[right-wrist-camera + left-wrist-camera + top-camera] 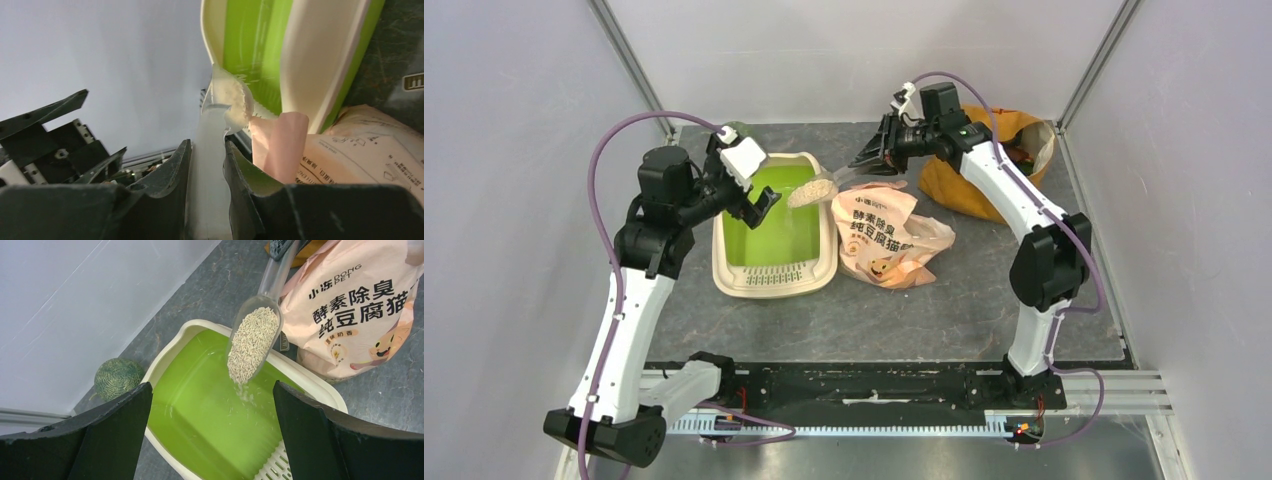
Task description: Fill the litter box with clean litter
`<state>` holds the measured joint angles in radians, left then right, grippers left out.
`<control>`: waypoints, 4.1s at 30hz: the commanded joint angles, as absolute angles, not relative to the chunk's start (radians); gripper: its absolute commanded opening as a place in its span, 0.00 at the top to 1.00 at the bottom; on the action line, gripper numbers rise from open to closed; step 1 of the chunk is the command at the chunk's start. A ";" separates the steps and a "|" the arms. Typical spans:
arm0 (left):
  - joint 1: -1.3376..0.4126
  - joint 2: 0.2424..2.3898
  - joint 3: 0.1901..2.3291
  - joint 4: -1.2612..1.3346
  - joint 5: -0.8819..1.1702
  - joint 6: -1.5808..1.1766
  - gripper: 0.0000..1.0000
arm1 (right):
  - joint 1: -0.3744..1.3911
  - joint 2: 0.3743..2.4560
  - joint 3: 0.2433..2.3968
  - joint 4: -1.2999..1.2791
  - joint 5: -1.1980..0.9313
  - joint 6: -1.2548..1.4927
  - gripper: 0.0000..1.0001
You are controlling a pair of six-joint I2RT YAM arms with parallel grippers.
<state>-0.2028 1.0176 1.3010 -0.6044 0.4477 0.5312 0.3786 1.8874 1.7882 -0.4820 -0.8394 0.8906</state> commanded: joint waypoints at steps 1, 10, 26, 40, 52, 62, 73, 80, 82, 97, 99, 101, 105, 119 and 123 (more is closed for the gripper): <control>-0.196 0.991 1.287 -0.560 0.433 0.507 0.03 | 0.417 1.917 1.901 -0.594 -0.756 0.754 1.00; -0.196 0.969 1.257 -0.501 0.350 0.481 0.03 | 0.506 1.975 2.076 -0.774 -0.567 0.529 1.00; -0.195 0.945 1.237 -0.457 0.241 0.475 0.03 | 0.729 2.029 2.329 -0.921 -0.230 0.194 1.00; -0.195 0.966 1.267 -0.472 0.266 0.428 0.02 | 0.520 1.806 2.112 -0.530 -0.690 0.614 1.00; -0.198 1.082 1.379 -0.589 0.560 0.434 0.03 | -0.077 1.349 1.735 -0.616 -1.004 0.764 1.00; -0.380 1.480 1.672 -0.859 0.774 0.807 0.04 | -0.368 1.244 1.605 -1.234 -0.968 0.267 1.00; -0.549 1.831 1.968 -1.029 0.834 0.994 0.07 | -0.390 1.232 1.577 -1.367 -0.889 0.155 1.00; -0.577 1.844 1.934 -1.083 0.843 1.054 0.26 | -0.344 1.261 1.498 -1.294 -0.837 0.185 1.00; -0.578 1.842 1.934 -1.106 0.848 1.068 0.31 | -0.326 1.270 1.490 -1.258 -0.836 0.208 1.00; -0.593 1.815 1.933 -1.206 0.806 1.208 0.45 | -0.254 1.307 1.539 -1.101 -0.860 0.321 1.00; -0.594 1.816 1.944 -1.207 0.807 1.204 0.45 | -0.211 1.309 1.515 -1.105 -0.817 0.288 1.00; -0.594 1.814 1.946 -1.193 0.804 1.188 0.45 | -0.153 1.310 1.496 -1.111 -0.766 0.261 1.00; -0.594 1.808 1.945 -1.181 0.792 1.179 0.47 | -0.098 1.313 1.482 -1.138 -0.695 0.221 1.00; -0.615 1.787 1.928 -1.149 0.741 1.165 0.91 | 0.133 1.371 1.355 -0.946 -0.493 0.302 1.00; -0.621 1.784 1.916 -1.149 0.730 1.174 0.98 | 0.187 1.396 1.372 -0.920 -0.423 0.318 1.00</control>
<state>-0.6132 1.8374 1.9228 -1.1492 0.7456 1.1530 0.1471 1.3743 1.3491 -0.9634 -0.5411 0.3023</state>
